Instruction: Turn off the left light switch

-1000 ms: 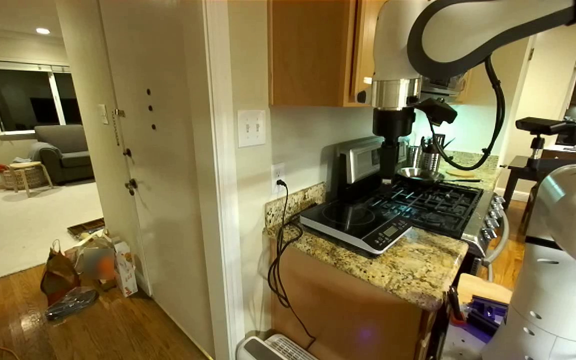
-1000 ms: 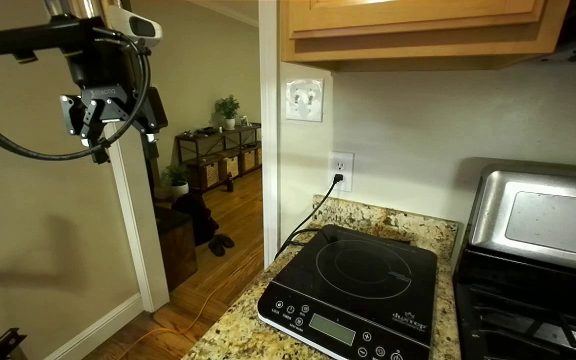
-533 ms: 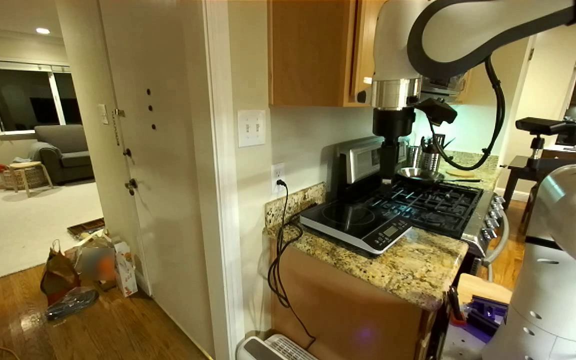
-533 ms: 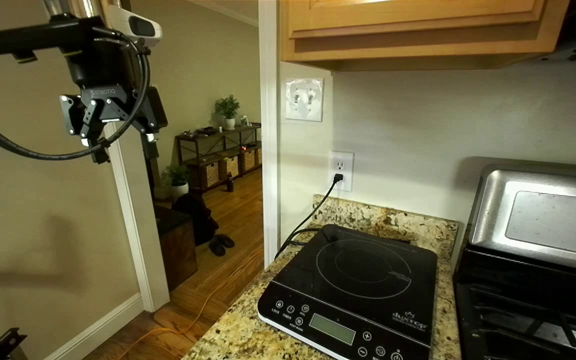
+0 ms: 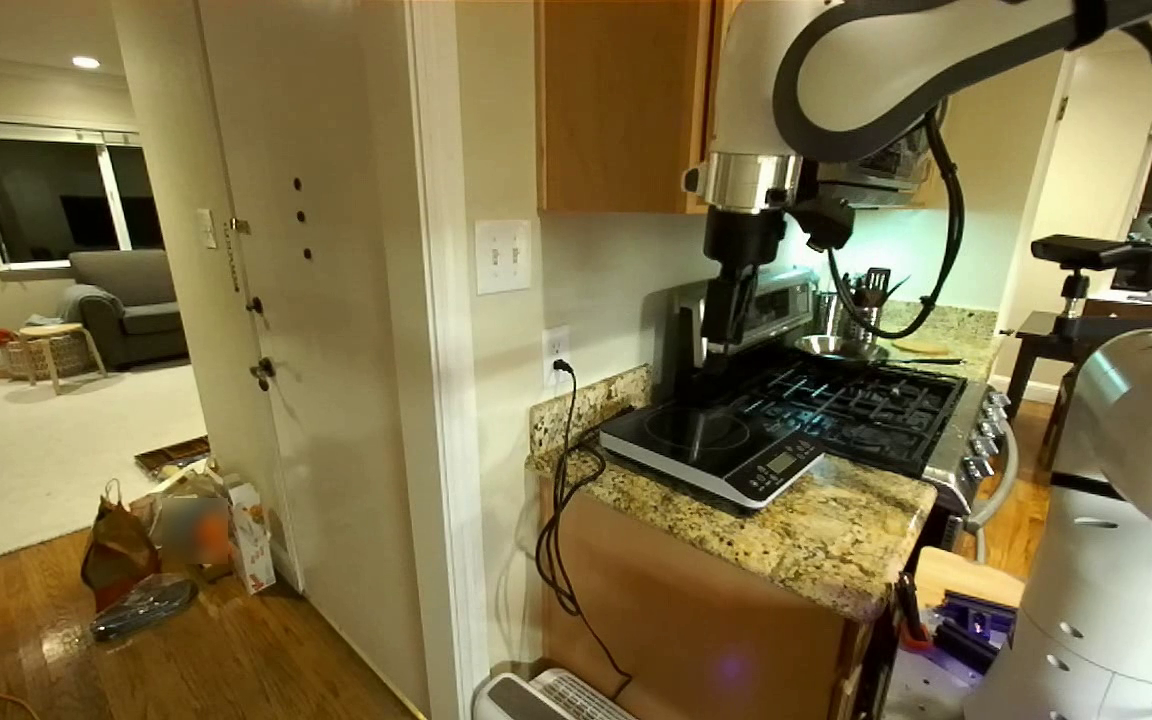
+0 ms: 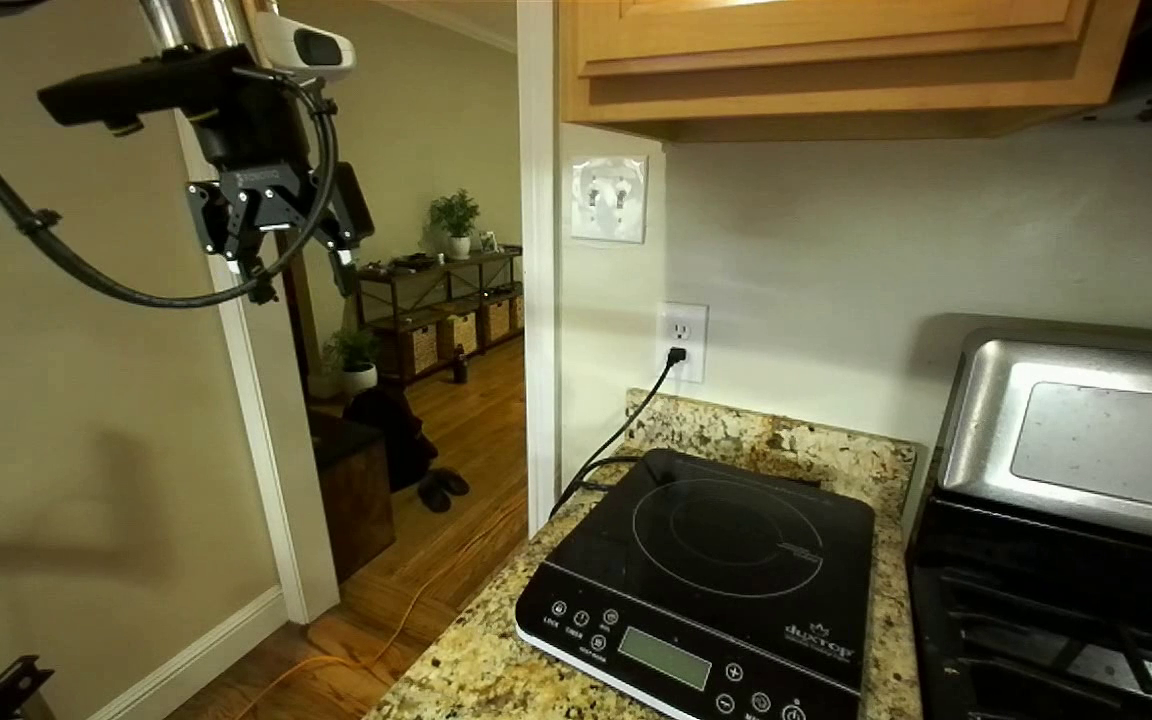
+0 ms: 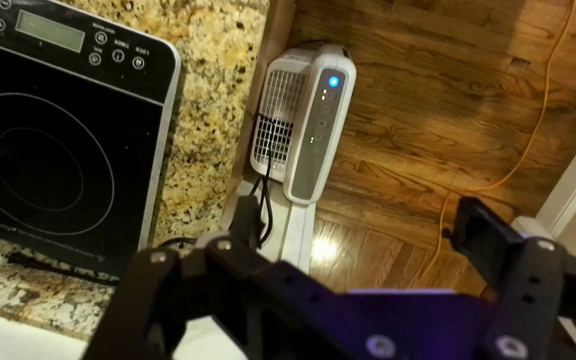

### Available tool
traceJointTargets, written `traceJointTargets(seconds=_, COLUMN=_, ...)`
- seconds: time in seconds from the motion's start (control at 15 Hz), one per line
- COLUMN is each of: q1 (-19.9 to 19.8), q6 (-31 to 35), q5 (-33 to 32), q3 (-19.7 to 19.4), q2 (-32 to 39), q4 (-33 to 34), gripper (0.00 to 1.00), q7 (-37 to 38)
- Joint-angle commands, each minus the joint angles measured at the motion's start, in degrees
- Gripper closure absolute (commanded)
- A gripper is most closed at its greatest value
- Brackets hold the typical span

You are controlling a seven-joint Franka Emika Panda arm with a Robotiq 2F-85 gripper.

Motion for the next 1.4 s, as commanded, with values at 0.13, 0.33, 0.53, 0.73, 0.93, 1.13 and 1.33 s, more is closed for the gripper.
traceJointTargets(seconds=0.13, q1=-2.9, q6=7.2, q5=0.3, q3=1.1, q2=11.6, q4=9.2, gripper=0.0, q7=11.3)
traceJointTargets(seconds=0.33, q1=-4.6, q6=8.7, q5=0.9, q3=1.4, q2=16.2, q4=13.5, gripper=0.0, q7=19.0)
traceJointTargets(seconds=0.53, q1=-5.7, q6=8.4, q5=2.1, q3=1.3, q2=19.9, q4=17.1, gripper=0.0, q7=26.1)
traceJointTargets(seconds=0.73, q1=-6.0, q6=9.6, q5=5.4, q3=0.6, q2=21.7, q4=18.9, gripper=0.0, q7=31.7)
traceJointTargets(seconds=0.93, q1=-5.7, q6=10.3, q5=5.0, q3=0.7, q2=21.1, q4=18.3, gripper=0.0, q7=29.6)
traceJointTargets(seconds=1.13, q1=-5.8, q6=10.9, q5=5.3, q3=0.7, q2=21.1, q4=18.3, gripper=0.0, q7=30.2)
traceJointTargets(seconds=1.33, q1=-5.9, q6=10.9, q5=5.4, q3=0.7, q2=21.1, q4=18.3, gripper=0.0, q7=30.3)
